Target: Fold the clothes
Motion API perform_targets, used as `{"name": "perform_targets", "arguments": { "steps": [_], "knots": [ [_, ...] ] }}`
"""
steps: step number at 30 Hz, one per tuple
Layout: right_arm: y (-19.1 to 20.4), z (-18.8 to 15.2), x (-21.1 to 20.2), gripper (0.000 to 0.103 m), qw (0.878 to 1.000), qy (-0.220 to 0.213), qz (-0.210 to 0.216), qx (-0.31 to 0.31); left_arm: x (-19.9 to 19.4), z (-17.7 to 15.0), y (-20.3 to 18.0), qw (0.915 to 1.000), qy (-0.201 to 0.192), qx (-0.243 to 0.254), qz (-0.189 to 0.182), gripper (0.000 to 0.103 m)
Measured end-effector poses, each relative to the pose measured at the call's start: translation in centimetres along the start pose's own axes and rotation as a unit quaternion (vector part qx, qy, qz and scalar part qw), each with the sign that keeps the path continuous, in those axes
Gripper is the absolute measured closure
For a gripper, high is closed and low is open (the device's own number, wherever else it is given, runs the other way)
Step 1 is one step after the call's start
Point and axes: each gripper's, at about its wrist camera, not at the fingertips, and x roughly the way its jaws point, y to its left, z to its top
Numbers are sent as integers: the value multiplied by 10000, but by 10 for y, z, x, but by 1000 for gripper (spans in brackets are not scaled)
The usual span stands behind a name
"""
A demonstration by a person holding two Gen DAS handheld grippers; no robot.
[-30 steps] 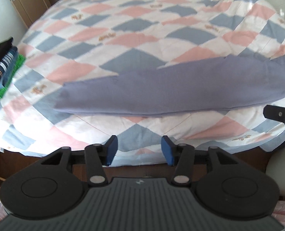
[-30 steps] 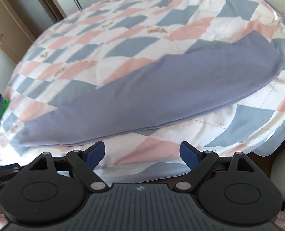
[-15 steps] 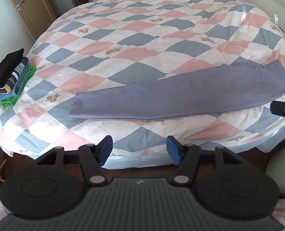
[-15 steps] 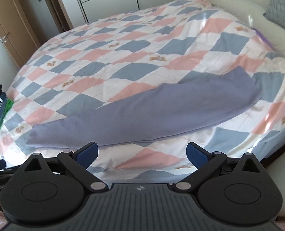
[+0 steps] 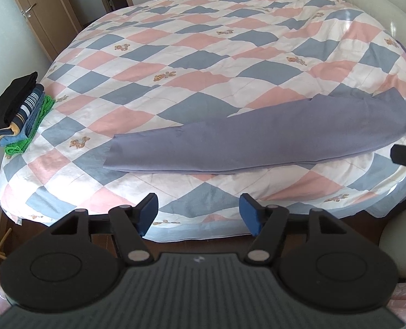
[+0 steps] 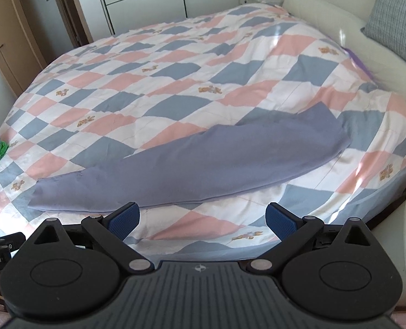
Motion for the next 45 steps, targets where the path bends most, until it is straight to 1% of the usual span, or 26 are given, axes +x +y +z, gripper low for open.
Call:
{"name": "perform_targets", "arguments": {
  "steps": [6, 16, 23, 28, 32, 34, 37, 39, 41, 43, 45],
  "knots": [
    [11, -5, 1, 2, 9998, 64, 133, -166, -1, -6, 8, 9998, 43, -154, 102, 40],
    [55, -13, 5, 2, 9956, 169, 427, -814, 0, -16, 33, 9984, 143, -456, 297, 39],
    [74, -10, 12, 2, 9932, 225, 561, -994, 9, -12, 47, 9982, 164, -470, 323, 38],
    [83, -3, 22, 2, 9939, 255, 496, -951, 26, 1, 59, 9988, 172, -397, 214, 38],
    [93, 6, 33, 2, 9949, 273, 363, -900, 48, 16, 77, 9997, 156, -212, -1, 38],
    [102, 11, 42, 2, 9956, 282, 280, -844, 63, 25, 93, 9997, 114, -67, -204, 38],
    [116, 18, 58, 2, 9967, 292, 151, -747, 92, 41, 130, 9978, 138, 181, -620, 39],
    [128, 22, 72, 2, 9975, 287, 29, -650, 114, 54, 160, 9950, 194, 439, -873, 44],
    [141, 24, 86, 2, 9984, 236, -106, -504, 135, 70, 190, 9917, 285, 707, -1040, 47],
    [157, 23, 99, 2, 9988, 201, -262, -364, 157, 85, 220, 9875, 366, 928, -1222, 48],
    [176, 17, 111, 2, 9986, 193, -434, -251, 181, 99, 245, 9810, 498, 1193, -1447, 48]
  ]
}}
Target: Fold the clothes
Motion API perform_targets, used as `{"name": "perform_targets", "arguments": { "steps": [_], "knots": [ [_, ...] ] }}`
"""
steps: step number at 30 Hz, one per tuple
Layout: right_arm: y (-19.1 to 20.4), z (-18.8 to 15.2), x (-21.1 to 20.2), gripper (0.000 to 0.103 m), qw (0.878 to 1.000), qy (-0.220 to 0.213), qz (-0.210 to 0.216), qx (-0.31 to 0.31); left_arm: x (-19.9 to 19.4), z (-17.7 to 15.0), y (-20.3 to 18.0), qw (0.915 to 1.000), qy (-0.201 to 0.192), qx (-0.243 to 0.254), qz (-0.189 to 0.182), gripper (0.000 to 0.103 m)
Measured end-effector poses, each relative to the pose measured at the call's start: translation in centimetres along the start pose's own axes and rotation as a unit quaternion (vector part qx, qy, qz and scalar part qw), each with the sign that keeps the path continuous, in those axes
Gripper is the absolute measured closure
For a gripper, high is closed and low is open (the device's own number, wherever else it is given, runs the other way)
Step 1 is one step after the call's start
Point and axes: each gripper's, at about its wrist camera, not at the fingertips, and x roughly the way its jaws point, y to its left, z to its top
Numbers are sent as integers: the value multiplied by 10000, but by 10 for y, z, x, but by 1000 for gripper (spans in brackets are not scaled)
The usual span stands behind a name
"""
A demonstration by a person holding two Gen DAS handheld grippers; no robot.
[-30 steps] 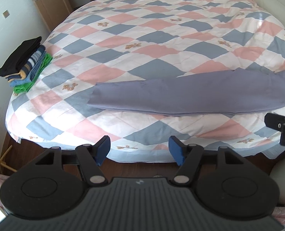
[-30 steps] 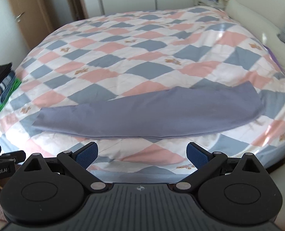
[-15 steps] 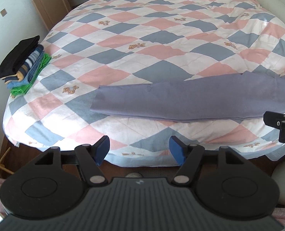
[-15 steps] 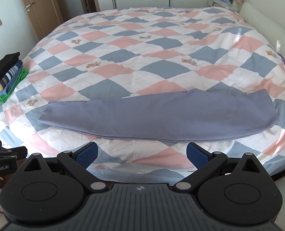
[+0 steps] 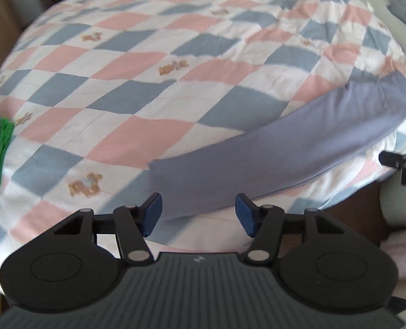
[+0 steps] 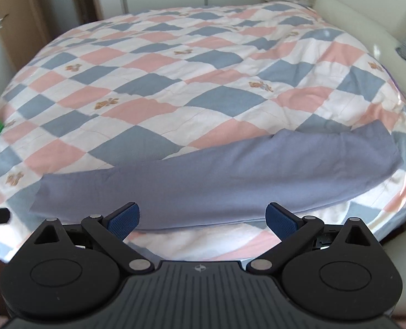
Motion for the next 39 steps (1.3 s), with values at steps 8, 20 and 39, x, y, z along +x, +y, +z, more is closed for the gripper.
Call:
{"name": "perform_targets", "arguments": {
  "steps": [8, 20, 39],
  "knots": [
    [98, -46, 36, 9, 9977, 389, -544, 143, 77, 25, 69, 9785, 287, 1719, -1104, 49],
    [279, -104, 107, 43, 9417, -396, -453, -3311, 198, 64, 90, 9323, 871, 2386, -2576, 62],
    [332, -140, 176, 49, 8837, -1299, -974, -4390, 254, 73, 91, 8357, 1569, 3456, -3968, 70]
  ]
}}
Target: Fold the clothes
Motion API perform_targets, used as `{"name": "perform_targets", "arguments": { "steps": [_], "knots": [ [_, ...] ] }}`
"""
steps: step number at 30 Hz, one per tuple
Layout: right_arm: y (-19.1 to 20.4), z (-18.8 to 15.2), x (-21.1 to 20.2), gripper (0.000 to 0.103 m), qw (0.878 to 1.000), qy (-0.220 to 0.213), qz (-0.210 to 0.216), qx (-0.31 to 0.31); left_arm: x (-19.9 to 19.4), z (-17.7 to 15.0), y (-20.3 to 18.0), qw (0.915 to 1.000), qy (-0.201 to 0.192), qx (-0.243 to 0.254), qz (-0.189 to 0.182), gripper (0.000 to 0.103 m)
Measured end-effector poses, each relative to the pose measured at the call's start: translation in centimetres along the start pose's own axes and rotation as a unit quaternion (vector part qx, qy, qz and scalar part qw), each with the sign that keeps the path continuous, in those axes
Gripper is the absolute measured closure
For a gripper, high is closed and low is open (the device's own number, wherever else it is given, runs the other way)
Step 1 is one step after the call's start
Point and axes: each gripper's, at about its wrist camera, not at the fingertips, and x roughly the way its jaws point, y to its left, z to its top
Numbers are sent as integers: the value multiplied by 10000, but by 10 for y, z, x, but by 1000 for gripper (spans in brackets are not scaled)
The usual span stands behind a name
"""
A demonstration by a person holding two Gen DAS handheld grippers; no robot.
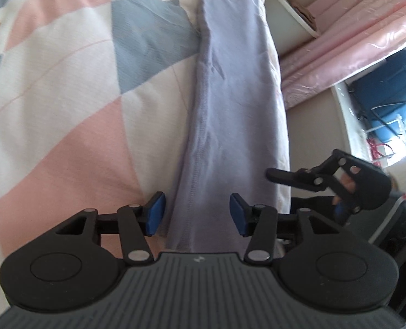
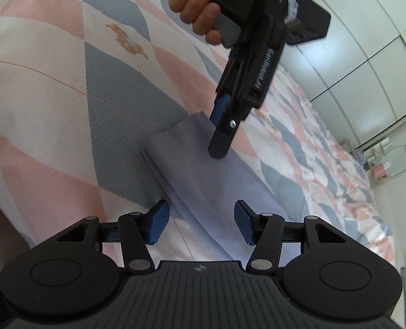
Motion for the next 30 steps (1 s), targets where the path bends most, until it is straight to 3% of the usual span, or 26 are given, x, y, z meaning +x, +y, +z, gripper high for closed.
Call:
{"name": "perform_targets", "arguments": {
  "steps": [3, 7, 10, 11, 12, 14, 16, 19, 23, 27, 30],
  "knots": [
    [9, 3, 9, 49, 9995, -63, -249, -189, 2, 0, 7, 9998, -11, -174, -31, 85],
    [17, 4, 21, 53, 9975, -217, -523, -426, -2, -1, 19, 9979, -77, -632, -134, 95],
    [19, 5, 27, 67, 9970, -286, -462, -542, -10, 2, 17, 9956, -183, -897, -188, 97],
    [17, 5, 29, 84, 9974, -306, -346, -553, -14, 4, 16, 9943, -254, -1007, -232, 98],
    [16, 5, 30, 91, 9979, -297, -257, -511, -19, 7, 14, 9924, -367, -1132, -300, 98],
    [-4, 5, 29, 97, 9994, -327, 20, -74, -32, 19, 6, 9877, -710, -1333, -407, 98],
    [-36, 1, 25, 98, 9966, -389, 330, 644, -44, 35, -4, 9816, -1082, -1493, -499, 98],
    [-102, -20, 17, 98, 9728, -604, 838, 2073, -54, 80, -27, 9745, -1608, -1457, -576, 99],
    [-191, -81, 18, 97, 9157, -599, 1148, 3805, -40, 166, -53, 9604, -2314, -1381, -706, 99],
    [-264, -163, 35, 97, 8747, -255, 894, 4757, 2, 262, -73, 9452, -2812, -1499, -709, 98],
    [-316, -234, 45, 96, 8485, -44, 756, 5237, 46, 311, -85, 9403, -2862, -1761, -533, 98]
  ]
}}
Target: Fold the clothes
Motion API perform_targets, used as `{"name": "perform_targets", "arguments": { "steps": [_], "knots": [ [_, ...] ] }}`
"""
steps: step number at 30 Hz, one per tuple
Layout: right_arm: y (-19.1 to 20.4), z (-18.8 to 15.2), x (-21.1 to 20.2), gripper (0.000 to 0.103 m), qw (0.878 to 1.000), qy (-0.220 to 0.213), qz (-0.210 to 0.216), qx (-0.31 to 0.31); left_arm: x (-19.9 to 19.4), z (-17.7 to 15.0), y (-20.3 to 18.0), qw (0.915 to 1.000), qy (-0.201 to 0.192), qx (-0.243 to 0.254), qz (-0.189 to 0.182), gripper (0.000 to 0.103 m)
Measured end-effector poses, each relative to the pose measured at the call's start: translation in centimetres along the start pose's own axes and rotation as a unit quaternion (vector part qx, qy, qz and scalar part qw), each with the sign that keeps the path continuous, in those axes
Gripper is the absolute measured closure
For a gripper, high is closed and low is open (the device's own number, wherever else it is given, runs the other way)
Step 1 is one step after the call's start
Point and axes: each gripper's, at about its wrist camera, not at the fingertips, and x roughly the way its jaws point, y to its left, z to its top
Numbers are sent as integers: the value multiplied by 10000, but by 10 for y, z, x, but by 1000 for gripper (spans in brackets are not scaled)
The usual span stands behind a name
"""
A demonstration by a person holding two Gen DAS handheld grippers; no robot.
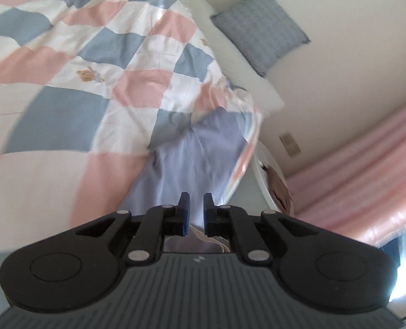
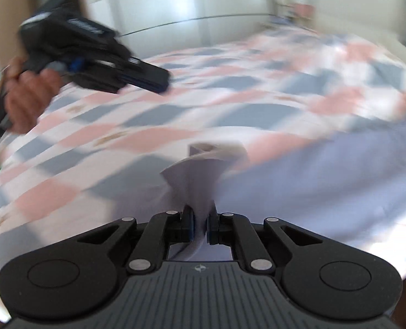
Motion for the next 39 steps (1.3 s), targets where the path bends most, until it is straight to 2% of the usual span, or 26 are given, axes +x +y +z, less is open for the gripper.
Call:
{"name": "perform_targets", "arguments": {
  "steps": [3, 5, 7, 9, 11, 13, 16, 18, 19, 20, 22, 25, 28, 30, 32, 33, 35, 39],
  "knots": [
    [-75, 1, 1, 95, 9988, 223, 51, 443, 38, -14, -9, 9989, 136, -110, 441, 98],
    [-115, -7, 11, 95, 9958, 446, 235, 761, 43, -35, -13, 9964, 238, -256, 772, 98],
    [-143, -12, 21, 95, 9879, 690, 732, 1182, 40, -59, -18, 9923, 295, -440, 1119, 98],
    [-160, -14, 26, 93, 9759, 892, 1295, 1511, 32, -80, -25, 9876, 269, -678, 1390, 97],
    [-172, -14, 32, 74, 9637, 1097, 1662, 1778, 22, -99, -32, 9820, 208, -938, 1628, 96],
    [-185, -10, 37, 62, 9534, 1184, 1842, 2075, 13, -115, -37, 9765, 169, -1146, 1815, 93],
    [-199, 2, 43, 62, 9403, 1171, 1968, 2517, 9, -128, -40, 9709, 194, -1227, 2048, 93],
    [-201, 7, 50, 63, 9380, 1320, 1889, 2587, 9, -131, -40, 9684, 251, -1154, 2198, 93],
    [-200, 9, 55, 82, 9386, 1443, 1847, 2531, 10, -131, -40, 9676, 269, -1096, 2257, 93],
    [-199, 12, 58, 94, 9415, 1527, 1806, 2402, 10, -129, -40, 9681, 268, -1015, 2276, 93],
    [-195, 25, 52, 96, 9544, 1351, 1817, 1944, 12, -125, -41, 9706, 261, -843, 2240, 92],
    [-190, 57, 27, 97, 9736, 722, 1874, 1088, 21, -115, -42, 9752, 285, -596, 2114, 86],
    [-210, 85, 10, 97, 9878, 322, 1381, 639, 38, -106, -41, 9781, 323, -302, 2032, 85],
    [-235, 90, 16, 97, 9941, 359, 818, 623, 54, -102, -39, 9776, 486, -79, 2048, 85],
    [-260, 86, 37, 97, 9944, 727, 314, 695, 70, -98, -40, 9749, 673, 233, 2108, 85],
    [-270, 80, 42, 97, 9935, 836, 192, 746, 76, -96, -41, 9734, 748, 391, 2129, 85],
    [-275, 75, 46, 97, 9932, 877, 140, 746, 82, -95, -43, 9718, 823, 565, 2137, 85],
    [-262, 82, 37, 97, 9967, 686, 133, 402, 88, -95, -46, 9664, 930, 629, 2312, 84]
  ]
}}
